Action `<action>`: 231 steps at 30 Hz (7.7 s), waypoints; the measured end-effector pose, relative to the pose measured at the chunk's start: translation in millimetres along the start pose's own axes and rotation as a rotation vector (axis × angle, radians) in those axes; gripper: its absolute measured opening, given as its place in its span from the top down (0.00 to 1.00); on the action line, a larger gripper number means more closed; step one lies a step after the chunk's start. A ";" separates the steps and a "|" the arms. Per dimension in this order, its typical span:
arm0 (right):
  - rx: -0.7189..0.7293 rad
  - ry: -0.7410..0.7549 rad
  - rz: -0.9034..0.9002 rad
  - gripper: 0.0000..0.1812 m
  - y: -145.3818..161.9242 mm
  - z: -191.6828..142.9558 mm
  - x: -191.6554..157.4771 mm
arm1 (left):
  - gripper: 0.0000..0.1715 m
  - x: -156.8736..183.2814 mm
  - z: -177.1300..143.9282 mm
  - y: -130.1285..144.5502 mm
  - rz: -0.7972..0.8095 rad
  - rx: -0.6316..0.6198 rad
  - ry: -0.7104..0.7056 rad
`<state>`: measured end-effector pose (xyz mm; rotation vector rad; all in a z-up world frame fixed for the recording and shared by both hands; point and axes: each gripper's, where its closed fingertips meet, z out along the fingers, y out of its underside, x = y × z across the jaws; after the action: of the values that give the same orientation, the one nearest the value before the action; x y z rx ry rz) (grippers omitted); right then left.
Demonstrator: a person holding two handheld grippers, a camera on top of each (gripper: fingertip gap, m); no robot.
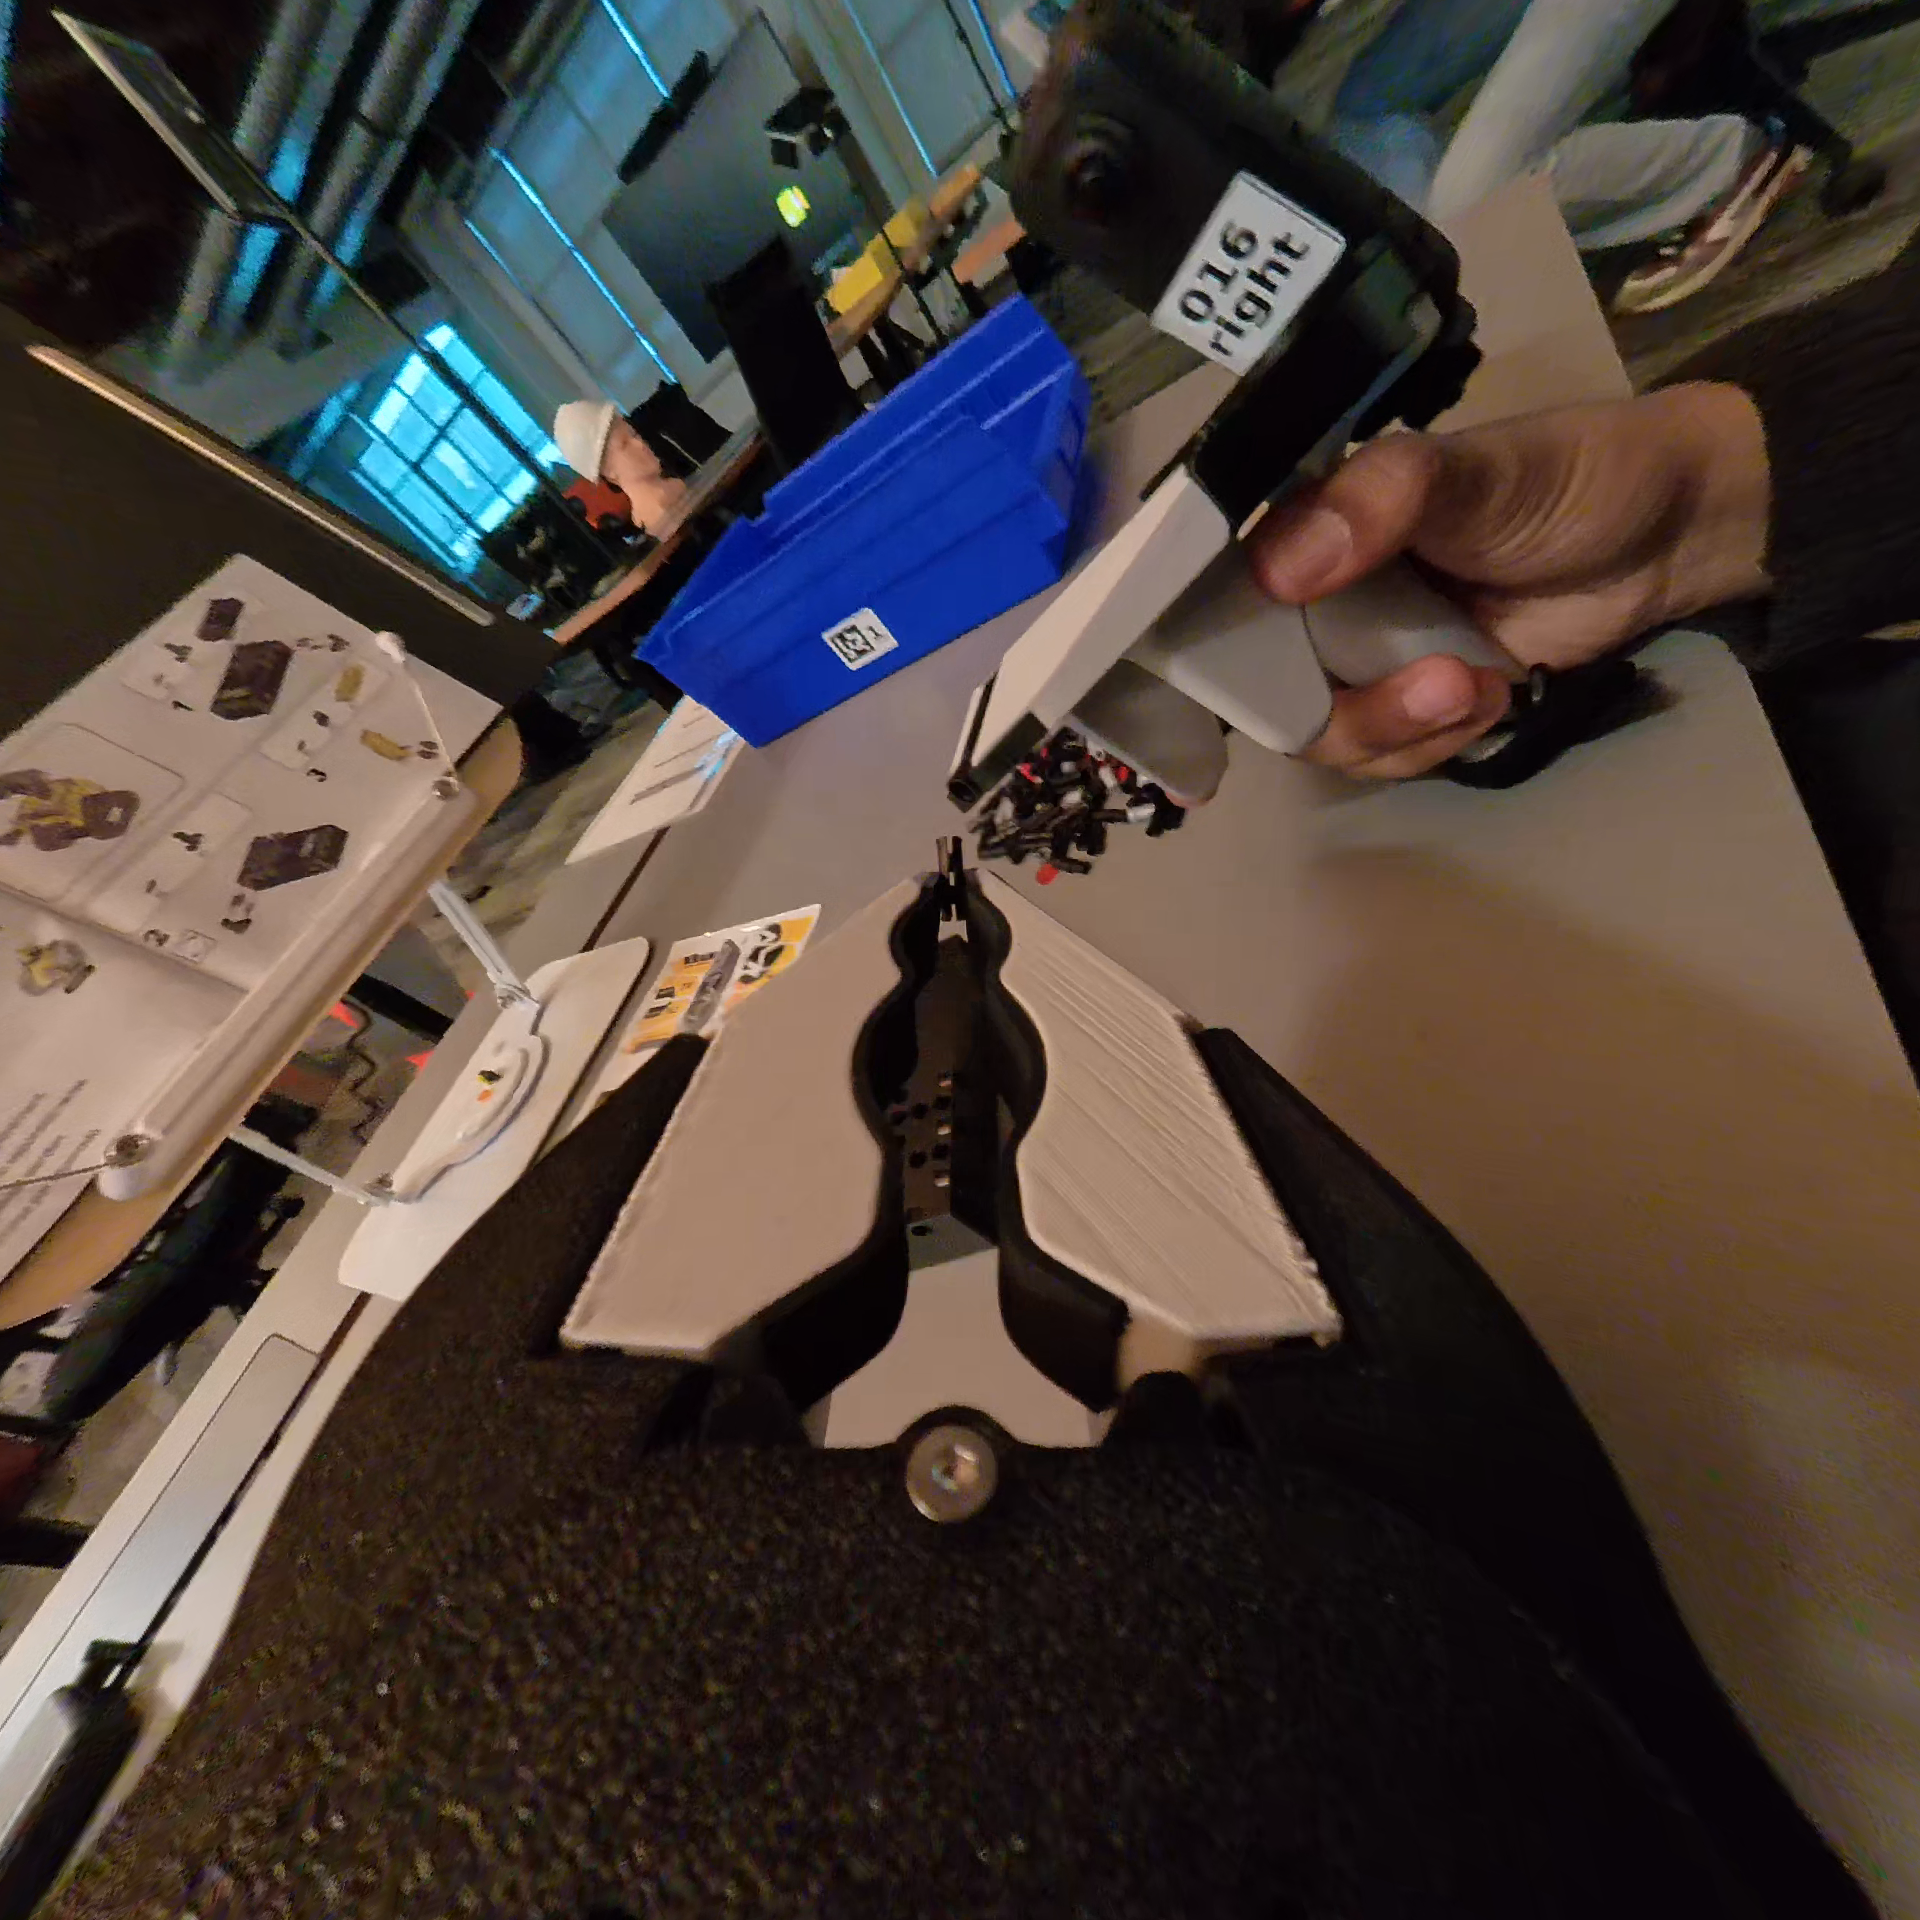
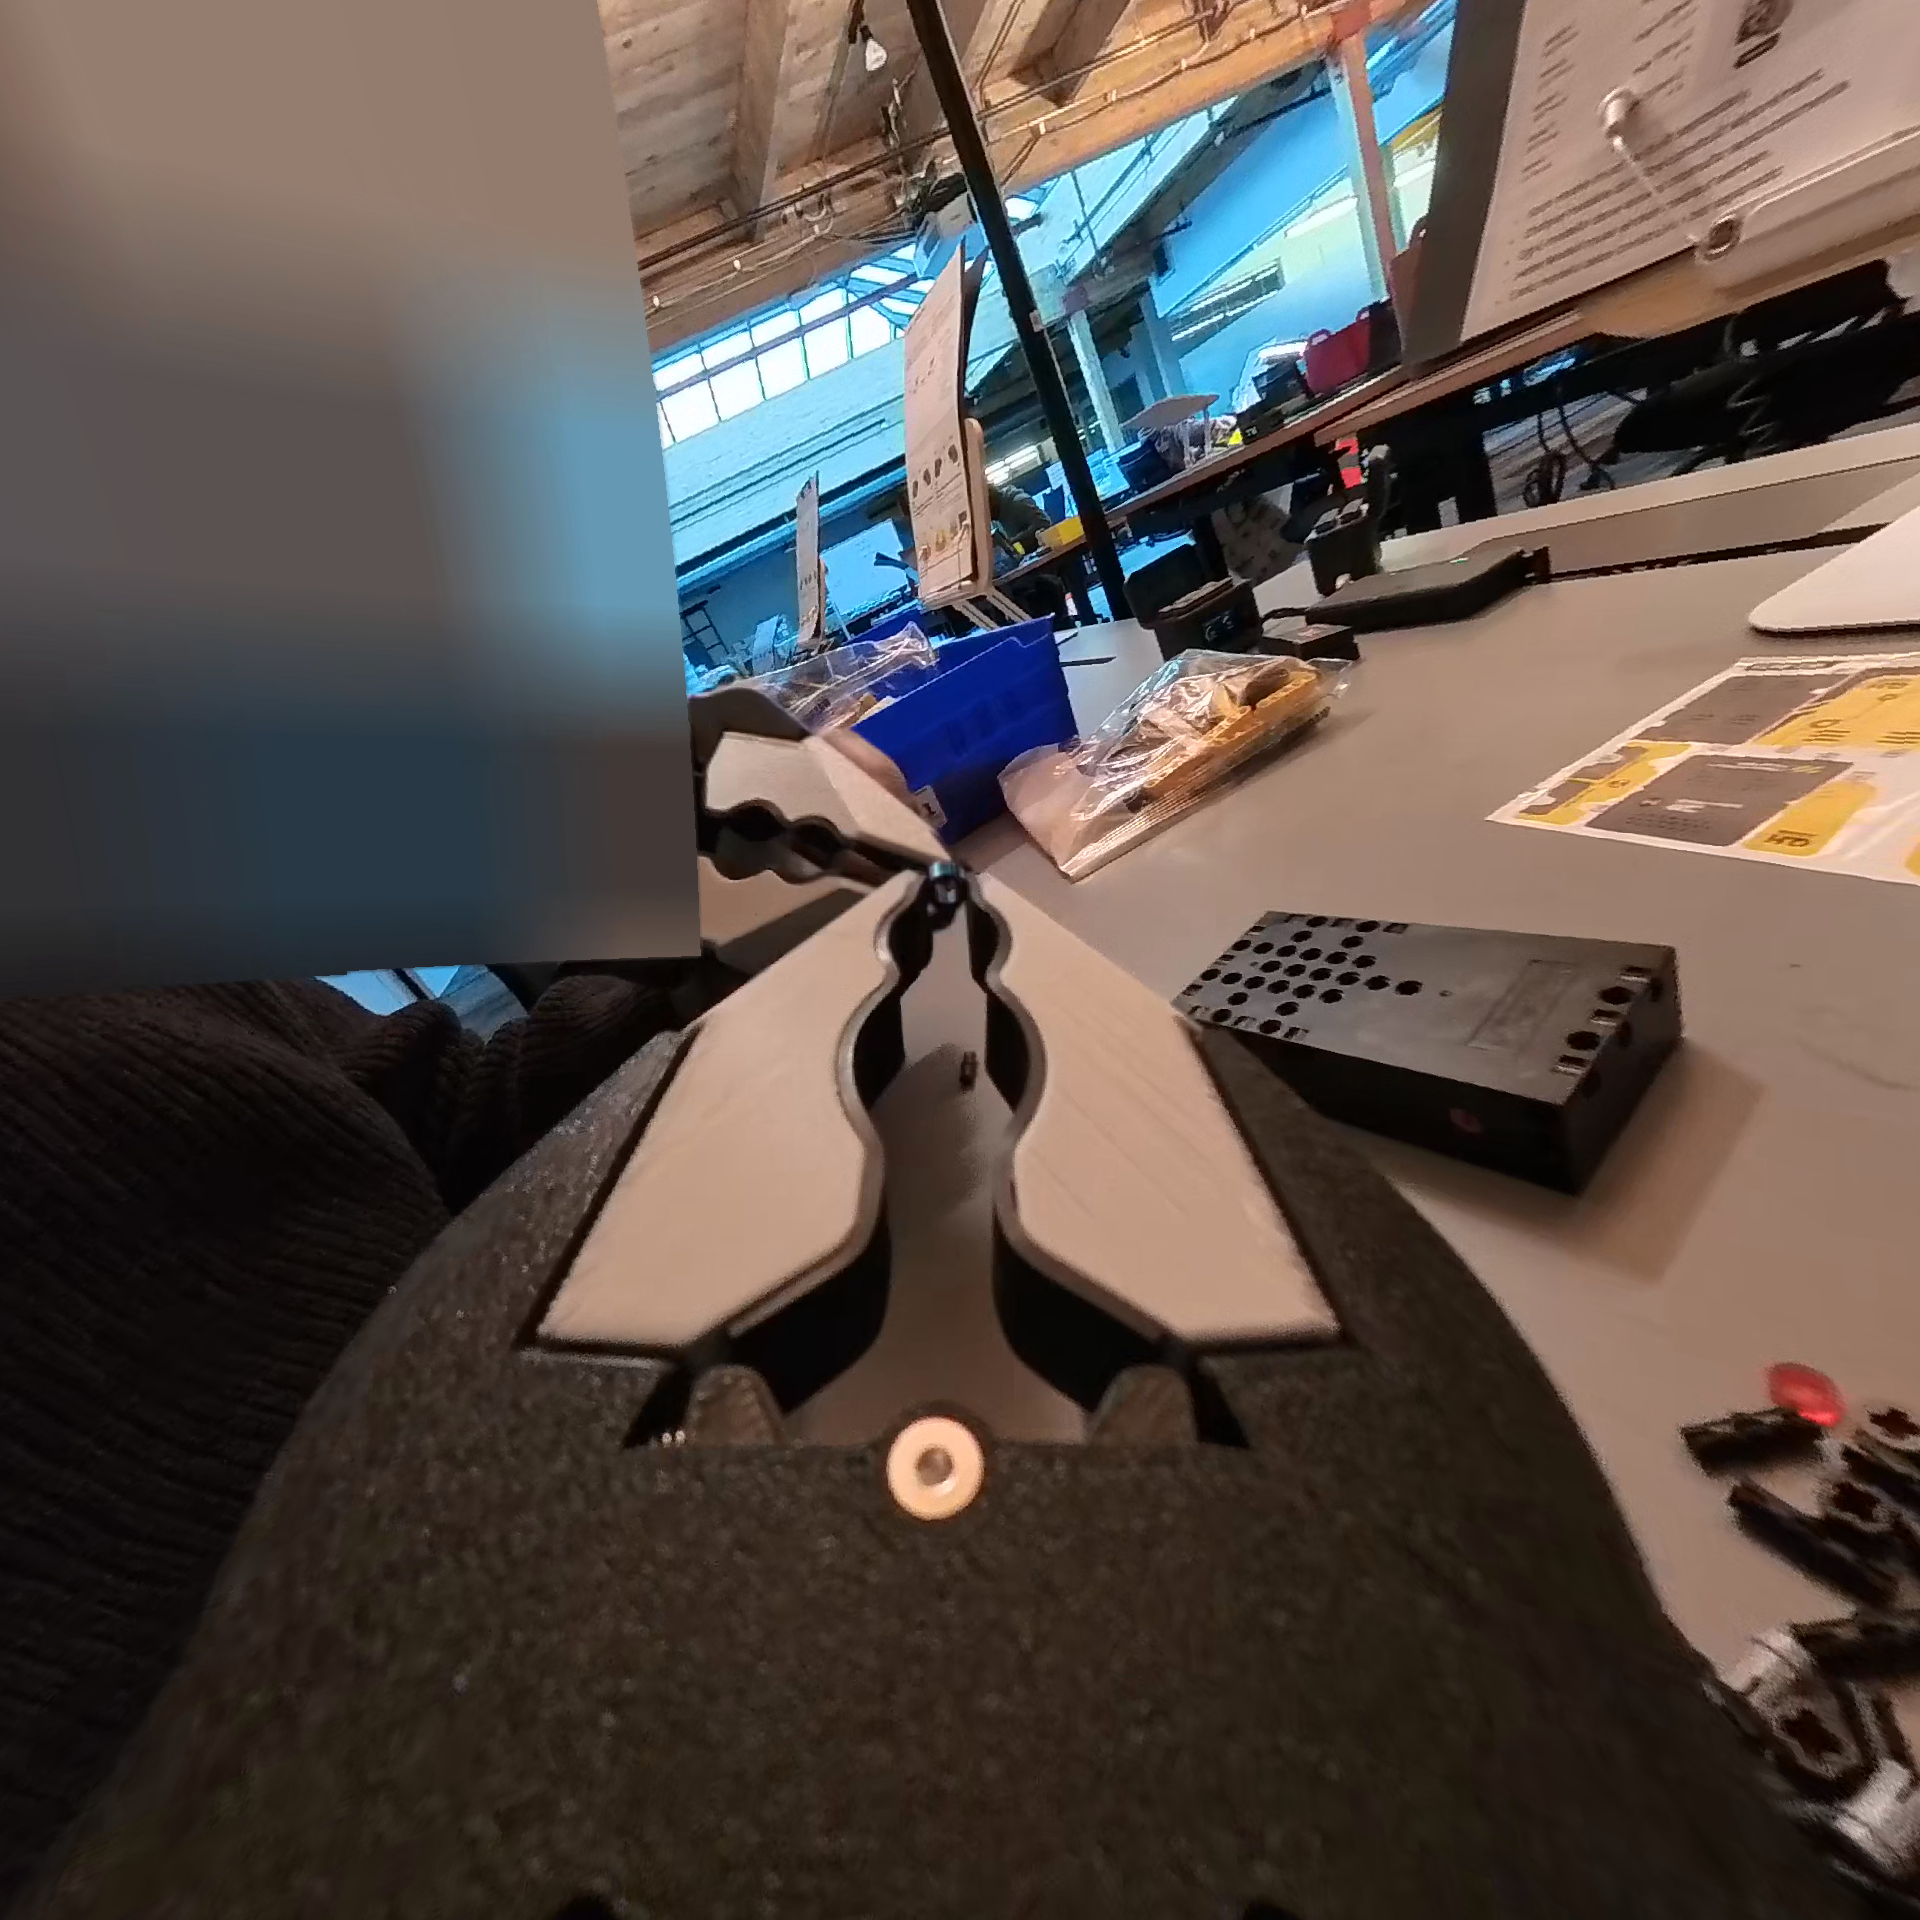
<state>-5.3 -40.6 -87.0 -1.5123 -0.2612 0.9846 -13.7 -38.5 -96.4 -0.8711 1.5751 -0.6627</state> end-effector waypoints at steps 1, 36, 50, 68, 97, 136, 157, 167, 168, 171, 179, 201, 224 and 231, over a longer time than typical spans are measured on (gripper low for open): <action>-0.007 -0.010 0.005 0.96 1.0 0.2 -1.1 | 0.99 3.2 1.5 2.7 -0.001 -0.013 0.018; -0.355 -0.073 0.106 0.96 43.7 -8.9 4.9 | 0.98 36.2 5.3 18.2 -0.111 -0.083 0.250; -0.433 -0.111 0.185 0.97 57.1 -10.6 0.6 | 0.99 47.1 0.9 22.5 -0.099 -0.105 0.315; -0.621 -0.130 0.164 0.97 87.3 -14.4 -10.4 | 0.99 73.0 -10.5 33.8 -0.101 -0.153 0.493; -0.304 0.117 0.046 0.96 21.2 -34.6 40.6 | 1.00 32.9 6.9 34.2 -0.328 -0.135 0.299; 0.376 0.393 -0.172 0.96 -46.3 -211.4 -51.7 | 0.88 293.2 69.7 -5.0 -0.124 -0.592 0.776; 0.427 0.515 -0.141 0.96 -30.7 -241.6 -55.1 | 0.89 323.6 60.7 -7.6 -0.270 -0.584 0.944; 0.438 0.501 -0.113 0.96 -28.4 -242.9 -51.8 | 0.96 329.1 57.4 -3.9 -0.253 -0.604 0.965; 0.437 0.503 -0.114 0.96 -28.4 -243.2 -51.8 | 0.96 328.1 57.1 -4.4 -0.238 -0.598 0.960; 0.438 0.510 -0.119 0.96 -28.6 -244.9 -51.7 | 0.97 324.7 56.8 -6.9 -0.224 -0.583 0.944; 0.455 0.512 -0.102 0.96 -28.2 -249.0 -49.0 | 0.97 305.8 55.6 -15.5 -0.223 -0.506 0.848; 0.300 0.458 -0.124 0.96 -12.4 -151.5 -36.5 | 0.97 82.1 25.7 54.9 -0.298 -0.630 0.379; 0.136 0.341 0.029 0.96 -4.0 -70.3 7.7 | 0.95 73.6 13.5 72.3 -0.480 -0.526 0.427; 0.073 0.342 0.064 0.96 4.3 -63.3 12.1 | 0.98 71.2 13.5 73.1 -0.468 -0.483 0.433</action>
<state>44.7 -78.1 -103.3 -1.5995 0.0667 0.7607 -17.8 -55.4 -197.8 -1.5661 1.9807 -0.8551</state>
